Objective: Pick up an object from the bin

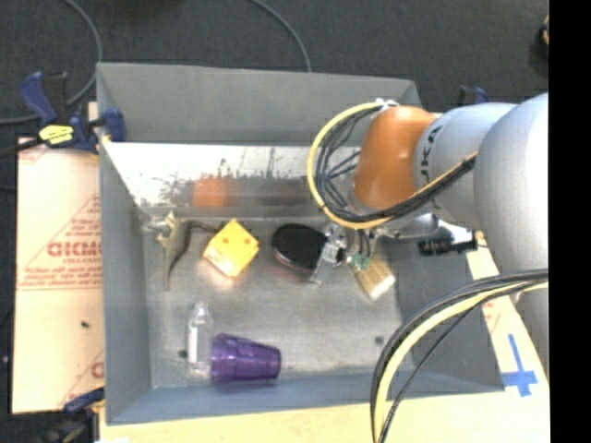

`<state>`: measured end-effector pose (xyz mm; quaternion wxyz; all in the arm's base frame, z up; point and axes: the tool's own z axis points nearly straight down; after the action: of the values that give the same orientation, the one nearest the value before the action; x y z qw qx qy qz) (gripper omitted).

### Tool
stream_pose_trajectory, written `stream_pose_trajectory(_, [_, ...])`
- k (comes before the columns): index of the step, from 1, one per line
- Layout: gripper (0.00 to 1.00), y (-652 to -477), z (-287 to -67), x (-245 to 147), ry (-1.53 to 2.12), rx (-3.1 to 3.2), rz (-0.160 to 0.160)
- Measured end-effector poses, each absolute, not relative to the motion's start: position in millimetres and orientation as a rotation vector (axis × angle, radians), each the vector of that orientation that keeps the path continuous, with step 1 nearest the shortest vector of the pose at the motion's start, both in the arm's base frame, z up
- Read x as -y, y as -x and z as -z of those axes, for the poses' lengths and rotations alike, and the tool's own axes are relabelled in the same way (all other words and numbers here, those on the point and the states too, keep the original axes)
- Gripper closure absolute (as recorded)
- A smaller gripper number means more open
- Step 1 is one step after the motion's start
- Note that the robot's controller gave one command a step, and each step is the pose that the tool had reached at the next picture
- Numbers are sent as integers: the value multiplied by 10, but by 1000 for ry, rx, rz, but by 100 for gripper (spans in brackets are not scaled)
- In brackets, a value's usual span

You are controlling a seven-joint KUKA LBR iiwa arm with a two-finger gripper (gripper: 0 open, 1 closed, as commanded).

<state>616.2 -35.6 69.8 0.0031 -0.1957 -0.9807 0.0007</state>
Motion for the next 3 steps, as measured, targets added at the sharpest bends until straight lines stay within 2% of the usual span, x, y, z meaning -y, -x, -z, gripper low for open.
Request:
stream_pose_trajectory(2, [100, -6146, -879, 360, 612, 3072, -3])
stream_pose_trajectory(3, [100, -6149, -1125, 363, 612, 3073, -2])
